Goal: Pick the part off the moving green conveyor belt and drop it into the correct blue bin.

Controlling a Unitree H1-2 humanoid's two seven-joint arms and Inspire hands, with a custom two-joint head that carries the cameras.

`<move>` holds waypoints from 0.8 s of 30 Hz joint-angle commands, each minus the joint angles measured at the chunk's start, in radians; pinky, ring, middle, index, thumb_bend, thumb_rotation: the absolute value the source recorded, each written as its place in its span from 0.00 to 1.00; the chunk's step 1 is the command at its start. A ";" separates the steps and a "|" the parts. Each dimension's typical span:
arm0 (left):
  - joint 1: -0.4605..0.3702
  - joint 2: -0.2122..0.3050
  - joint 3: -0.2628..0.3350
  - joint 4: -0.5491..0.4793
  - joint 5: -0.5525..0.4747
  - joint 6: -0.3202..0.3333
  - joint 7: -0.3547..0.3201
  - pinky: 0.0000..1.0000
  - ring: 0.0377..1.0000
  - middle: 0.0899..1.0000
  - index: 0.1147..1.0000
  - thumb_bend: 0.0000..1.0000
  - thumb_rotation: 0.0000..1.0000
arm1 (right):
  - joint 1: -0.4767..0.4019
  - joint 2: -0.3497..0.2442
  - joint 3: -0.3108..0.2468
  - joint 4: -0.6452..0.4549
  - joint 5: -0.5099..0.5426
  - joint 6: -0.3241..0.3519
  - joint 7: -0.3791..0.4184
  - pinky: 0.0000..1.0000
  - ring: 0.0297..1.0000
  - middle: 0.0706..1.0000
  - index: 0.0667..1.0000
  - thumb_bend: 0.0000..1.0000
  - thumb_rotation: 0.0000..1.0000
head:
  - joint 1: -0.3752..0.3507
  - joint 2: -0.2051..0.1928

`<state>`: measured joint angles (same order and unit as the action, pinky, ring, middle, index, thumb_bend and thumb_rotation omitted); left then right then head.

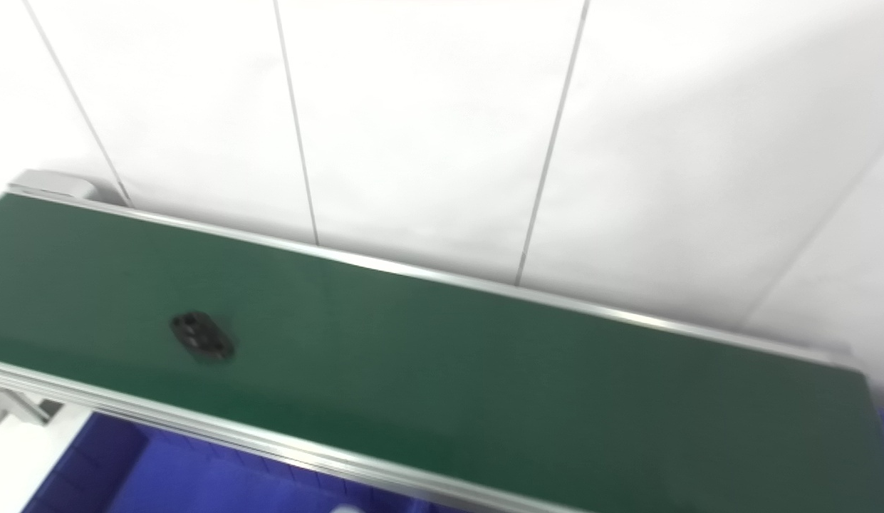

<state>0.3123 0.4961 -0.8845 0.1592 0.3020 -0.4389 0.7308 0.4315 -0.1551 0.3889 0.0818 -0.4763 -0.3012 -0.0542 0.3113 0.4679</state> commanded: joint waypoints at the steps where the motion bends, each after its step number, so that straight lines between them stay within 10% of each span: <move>1: -0.003 -0.006 0.001 -0.011 0.003 -0.031 0.017 0.60 0.67 0.69 0.68 0.80 0.45 | 0.002 0.000 -0.009 -0.016 0.033 -0.081 -0.020 0.67 0.78 0.81 0.80 0.88 0.36 | 0.004 -0.001; 24: -0.040 -0.027 -0.010 0.025 0.002 -0.031 0.013 0.61 0.67 0.69 0.68 0.79 0.45 | -0.048 -0.009 -0.053 -0.313 0.139 -0.154 -0.023 0.70 0.80 0.82 0.81 0.83 0.31 | 0.017 -0.004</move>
<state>0.2788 0.4670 -0.8941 0.1912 0.2937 -0.4389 0.7284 0.3935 -0.1691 0.3430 -0.1874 -0.3487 -0.4135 -0.0844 0.3283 0.4633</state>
